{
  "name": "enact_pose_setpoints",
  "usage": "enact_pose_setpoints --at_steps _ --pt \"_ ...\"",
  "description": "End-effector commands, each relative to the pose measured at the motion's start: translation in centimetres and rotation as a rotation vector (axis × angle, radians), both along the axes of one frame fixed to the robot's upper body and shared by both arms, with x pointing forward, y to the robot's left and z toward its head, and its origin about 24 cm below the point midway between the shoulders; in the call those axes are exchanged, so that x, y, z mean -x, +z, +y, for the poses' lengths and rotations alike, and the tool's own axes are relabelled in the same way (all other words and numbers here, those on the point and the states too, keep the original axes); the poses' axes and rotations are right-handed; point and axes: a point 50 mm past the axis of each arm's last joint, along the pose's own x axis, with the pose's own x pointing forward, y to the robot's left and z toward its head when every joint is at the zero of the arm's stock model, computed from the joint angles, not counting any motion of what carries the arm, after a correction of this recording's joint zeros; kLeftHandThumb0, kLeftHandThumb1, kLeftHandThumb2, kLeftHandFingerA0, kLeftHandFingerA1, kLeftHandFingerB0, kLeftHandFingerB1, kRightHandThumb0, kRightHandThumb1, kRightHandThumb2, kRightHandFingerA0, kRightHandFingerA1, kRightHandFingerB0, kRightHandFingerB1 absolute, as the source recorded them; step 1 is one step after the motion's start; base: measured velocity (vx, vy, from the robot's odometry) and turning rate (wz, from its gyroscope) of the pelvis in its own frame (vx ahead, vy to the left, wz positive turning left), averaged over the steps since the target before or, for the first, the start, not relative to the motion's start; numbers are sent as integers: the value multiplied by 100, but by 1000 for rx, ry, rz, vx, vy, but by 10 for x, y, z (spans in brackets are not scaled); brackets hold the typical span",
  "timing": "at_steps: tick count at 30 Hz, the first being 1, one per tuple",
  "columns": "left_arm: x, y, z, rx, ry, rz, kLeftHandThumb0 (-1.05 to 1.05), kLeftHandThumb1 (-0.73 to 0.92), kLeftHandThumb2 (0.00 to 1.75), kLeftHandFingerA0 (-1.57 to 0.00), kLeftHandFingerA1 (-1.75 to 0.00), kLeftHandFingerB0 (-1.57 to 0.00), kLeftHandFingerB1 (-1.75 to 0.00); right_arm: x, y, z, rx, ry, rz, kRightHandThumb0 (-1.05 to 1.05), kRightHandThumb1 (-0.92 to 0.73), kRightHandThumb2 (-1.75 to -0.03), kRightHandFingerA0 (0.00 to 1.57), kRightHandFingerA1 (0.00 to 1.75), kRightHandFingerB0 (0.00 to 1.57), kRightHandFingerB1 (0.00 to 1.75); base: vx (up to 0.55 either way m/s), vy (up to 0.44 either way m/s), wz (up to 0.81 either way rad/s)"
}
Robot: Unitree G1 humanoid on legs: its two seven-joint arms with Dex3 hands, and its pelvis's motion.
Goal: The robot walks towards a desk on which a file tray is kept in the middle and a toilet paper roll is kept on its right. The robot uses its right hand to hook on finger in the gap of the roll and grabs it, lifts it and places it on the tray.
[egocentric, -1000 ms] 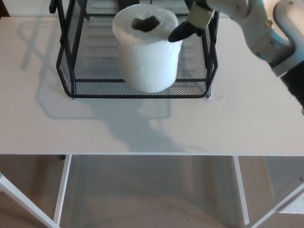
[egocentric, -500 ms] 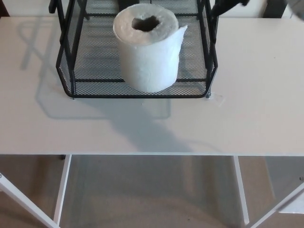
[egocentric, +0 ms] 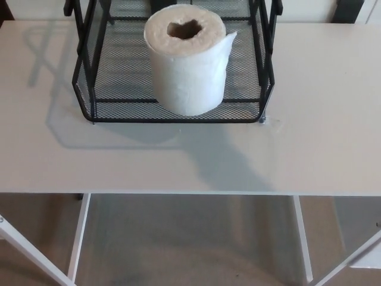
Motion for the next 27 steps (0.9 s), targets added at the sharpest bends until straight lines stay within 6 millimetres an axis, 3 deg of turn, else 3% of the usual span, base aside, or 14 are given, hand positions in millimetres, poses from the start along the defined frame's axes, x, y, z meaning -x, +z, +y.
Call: enact_pose_setpoints --at_steps 1,4,5,7,9,10,13,15,19,20,23,25,26,27 --pt "5 8 11 -25 12 -14 -58 63 98 -35 -60 -27 -53 99 -46 -150 -531 -189 -144 -72 -55 -89 61 62 6 33 0 0 0" --pt "-1 9 10 -70 -21 -9 -60 64 98 -32 -58 -29 -53 122 -95 -193 -685 -370 -178 -68 -66 -60 75 51 14 37 0 0 0" --pt "-2 8 9 -64 -13 -8 -60 64 97 -31 -58 -27 -52 138 -129 -210 -712 -466 -173 -81 -56 -88 69 63 6 48 0 0 0" --pt "-5 8 9 -71 -11 -3 -54 63 99 -37 -61 -26 -52 153 -157 -220 -746 -567 -163 -78 -59 -64 75 60 9 48 0 0 0" --pt "-5 9 8 -62 -11 -7 -55 64 99 -36 -61 -27 -52 161 -182 -229 -780 -597 -165 -84 -54 -88 67 68 9 53 0 0 0" --pt "-5 9 8 -46 -8 -28 -54 62 99 -36 -62 -25 -53 169 -198 -232 -810 -663 -143 -85 -65 -60 70 68 12 58 0 0 0" --pt "-1 10 10 -31 -1 -25 -61 63 97 -30 -59 -27 -54 196 -278 -241 -939 -854 -160 -89 -61 -59 40 92 10 71 0 0 0" --pt "0 10 10 -30 1 -29 -57 63 98 -34 -60 -27 -53 207 -303 -238 -966 -936 -243 -95 -48 -87 26 90 5 67 0 0 0" --pt "5 9 10 -34 6 -25 -57 63 98 -31 -60 -26 -53 226 -329 -225 -1023 -1077 -360 -90 -49 -85 20 91 5 67 0 0 0" --pt "5 10 9 -45 -5 -21 -55 63 98 -34 -60 -27 -53 231 -337 -219 -1066 -1117 -412 -78 -65 -60 37 137 0 79 0 0 0" --pt "5 9 9 -60 -9 -13 -52 62 100 -38 -63 -29 -55 239 -349 -213 -1111 -1173 -435 -77 -66 -59 64 147 0 72 0 0 0" --pt "6 9 10 -81 -2 11 -53 76 64 -46 -58 -40 -48 245 -362 -203 -1224 -1254 -453 -79 -74 -54 0 131 0 71 0 0 0" --pt "8 9 10 -77 -3 8 -47 62 103 -46 -66 -31 -56 247 -366 -199 -1183 -1295 -355 -82 -80 -53 0 126 0 40 0 0 0" --pt "8 9 10 -81 -4 9 -45 61 103 -48 -67 -33 -58 248 -367 -197 -1199 -1300 -356 -71 -76 -62 0 145 0 40 0 0 0"
